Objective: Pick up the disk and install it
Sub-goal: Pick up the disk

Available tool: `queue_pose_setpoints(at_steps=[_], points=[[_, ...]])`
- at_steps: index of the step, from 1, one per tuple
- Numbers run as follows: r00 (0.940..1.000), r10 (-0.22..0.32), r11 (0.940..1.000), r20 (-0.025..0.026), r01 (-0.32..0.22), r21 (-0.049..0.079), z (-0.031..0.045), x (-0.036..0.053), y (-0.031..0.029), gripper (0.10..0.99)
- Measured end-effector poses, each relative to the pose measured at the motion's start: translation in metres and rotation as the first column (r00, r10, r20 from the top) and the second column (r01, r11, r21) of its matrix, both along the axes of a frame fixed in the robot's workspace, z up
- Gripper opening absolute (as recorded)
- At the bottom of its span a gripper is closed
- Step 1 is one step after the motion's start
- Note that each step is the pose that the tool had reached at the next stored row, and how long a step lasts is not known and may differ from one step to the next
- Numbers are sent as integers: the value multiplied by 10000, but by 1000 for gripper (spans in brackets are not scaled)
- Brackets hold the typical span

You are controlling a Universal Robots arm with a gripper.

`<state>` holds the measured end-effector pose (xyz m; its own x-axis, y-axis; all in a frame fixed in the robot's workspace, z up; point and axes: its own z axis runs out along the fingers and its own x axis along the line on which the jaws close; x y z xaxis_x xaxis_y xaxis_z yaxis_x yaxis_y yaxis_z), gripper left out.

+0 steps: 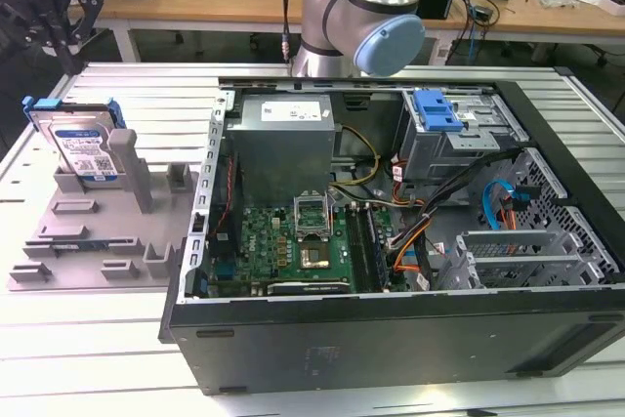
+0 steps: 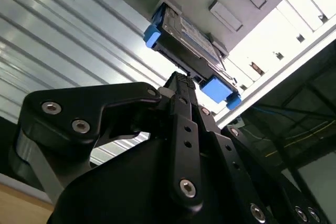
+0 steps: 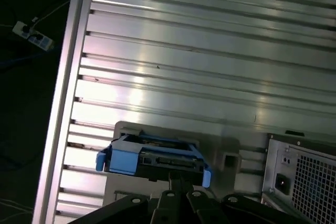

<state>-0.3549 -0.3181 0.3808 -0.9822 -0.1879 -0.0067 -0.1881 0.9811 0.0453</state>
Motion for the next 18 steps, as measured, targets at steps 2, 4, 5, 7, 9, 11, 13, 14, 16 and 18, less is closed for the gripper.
queue_pose_setpoints(at_steps=[2,4,5,7,9,11,13,14,16,18], points=[[9985,545,9985,-46,-545,1,-1,0,0,106],[9958,914,9958,-79,-914,4,-1,0,0,106],[9907,1352,9908,-118,-1352,7,-2,0,0,169],[9791,2024,9793,-179,-2024,18,-4,0,0,294],[9710,2380,9713,-211,-2380,25,-5,0,0,420],[9459,3231,9463,-280,-3231,45,-8,0,0,482],[9238,3818,9242,-283,-3818,47,-7,1,-1,482],[9120,4091,9125,-283,-4091,47,-7,0,0,482],[8972,4407,8976,-284,-4408,47,-7,0,0,482],[8756,4822,8760,-283,-4823,46,-7,0,0,482]])
